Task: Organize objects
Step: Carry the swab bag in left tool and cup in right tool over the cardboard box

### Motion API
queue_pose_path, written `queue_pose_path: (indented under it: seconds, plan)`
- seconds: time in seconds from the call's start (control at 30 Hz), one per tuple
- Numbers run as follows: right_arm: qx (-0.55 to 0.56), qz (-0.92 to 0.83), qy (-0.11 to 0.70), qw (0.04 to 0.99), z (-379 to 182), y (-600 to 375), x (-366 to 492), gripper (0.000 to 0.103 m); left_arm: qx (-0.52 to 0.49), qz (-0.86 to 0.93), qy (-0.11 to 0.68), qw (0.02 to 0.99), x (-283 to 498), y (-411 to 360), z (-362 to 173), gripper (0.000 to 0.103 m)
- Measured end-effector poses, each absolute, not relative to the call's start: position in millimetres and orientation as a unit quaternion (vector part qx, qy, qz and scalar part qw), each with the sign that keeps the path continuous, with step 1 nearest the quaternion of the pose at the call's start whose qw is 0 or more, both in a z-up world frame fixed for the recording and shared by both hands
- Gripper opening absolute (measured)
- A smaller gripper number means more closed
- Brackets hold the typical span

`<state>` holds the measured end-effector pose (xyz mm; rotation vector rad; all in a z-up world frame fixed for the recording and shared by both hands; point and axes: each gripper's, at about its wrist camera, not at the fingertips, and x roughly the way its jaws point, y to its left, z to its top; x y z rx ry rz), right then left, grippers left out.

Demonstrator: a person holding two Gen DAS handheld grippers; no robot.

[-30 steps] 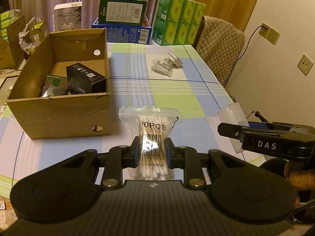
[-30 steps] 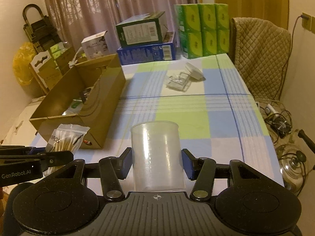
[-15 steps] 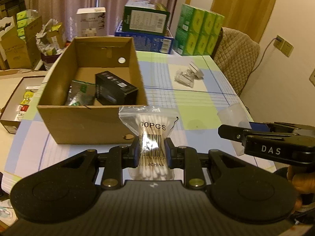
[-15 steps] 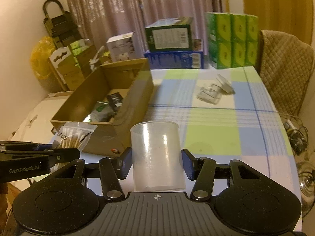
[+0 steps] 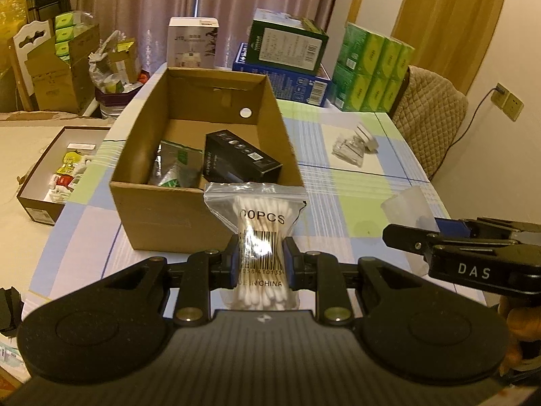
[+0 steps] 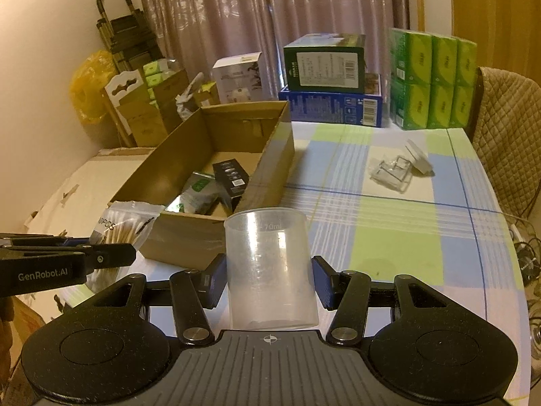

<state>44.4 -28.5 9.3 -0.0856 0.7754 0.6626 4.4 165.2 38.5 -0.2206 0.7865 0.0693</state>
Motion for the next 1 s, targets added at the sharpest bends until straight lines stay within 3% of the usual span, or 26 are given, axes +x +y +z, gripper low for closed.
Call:
queue_pose_path:
  seconds: [1.0]
  plan:
    - [-0.041, 0.362, 0.362, 0.858, 19, 48, 86, 0.05, -0.107, 0.061, 0.374, 0.919, 39, 224, 46, 0.021]
